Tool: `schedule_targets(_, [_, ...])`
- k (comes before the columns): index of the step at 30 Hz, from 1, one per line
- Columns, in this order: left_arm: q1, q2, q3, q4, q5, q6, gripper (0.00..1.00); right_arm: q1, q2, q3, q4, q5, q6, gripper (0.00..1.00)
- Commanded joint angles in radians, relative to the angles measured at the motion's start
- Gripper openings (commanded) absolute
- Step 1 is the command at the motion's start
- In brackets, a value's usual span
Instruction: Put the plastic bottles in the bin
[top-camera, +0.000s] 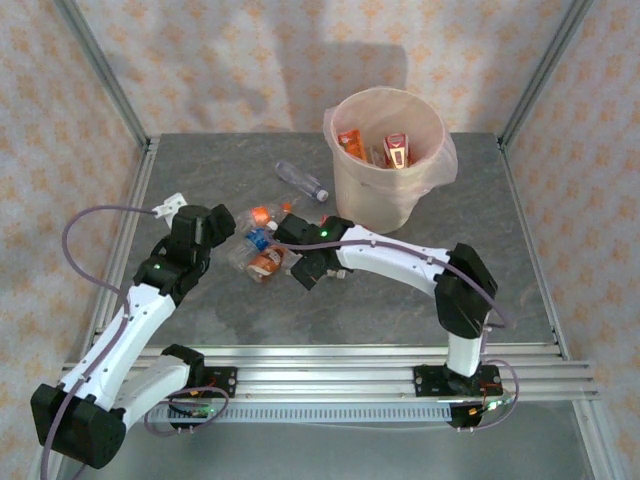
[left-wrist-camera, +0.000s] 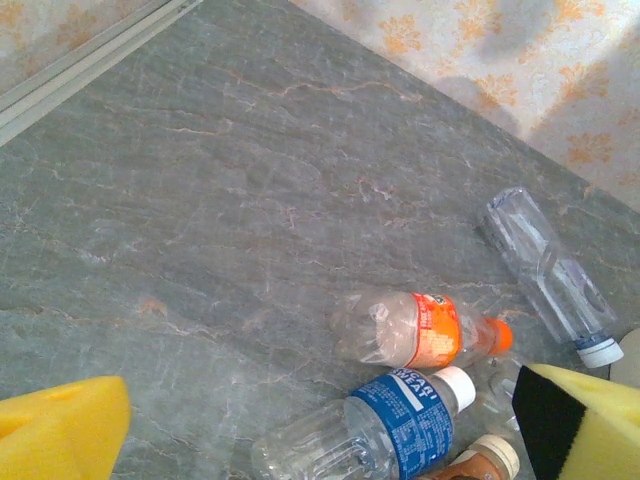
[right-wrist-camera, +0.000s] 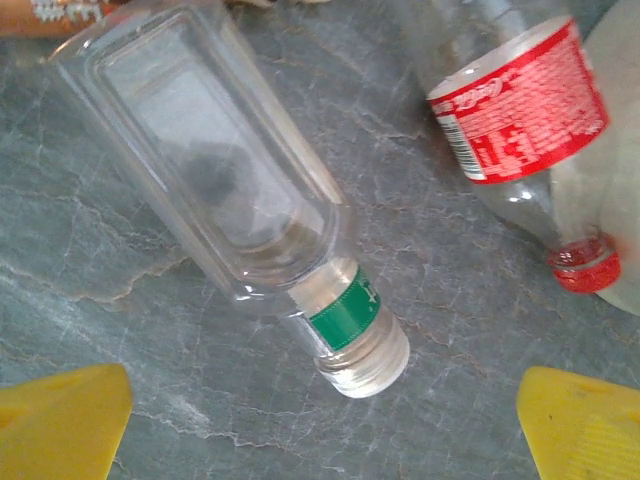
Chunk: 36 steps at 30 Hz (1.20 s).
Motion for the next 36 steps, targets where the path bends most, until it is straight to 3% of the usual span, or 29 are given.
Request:
schedule_targets(1, [-0.008, -0.010, -0.009, -0.030, -0.043, -0.005, 1.00, -0.012, 0.034, 0.040, 0.015, -0.046, -0.066, 0.99])
schedule_targets(16, [-0.009, 0.002, 0.002, -0.030, -0.036, 0.001, 1.00, -0.102, 0.172, 0.134, 0.039, -0.182, -0.177, 1.00])
schedule_targets(36, [-0.008, 0.011, 0.008, -0.031, -0.030, 0.003, 1.00, -0.114, 0.332, 0.250, 0.012, -0.236, -0.196, 0.91])
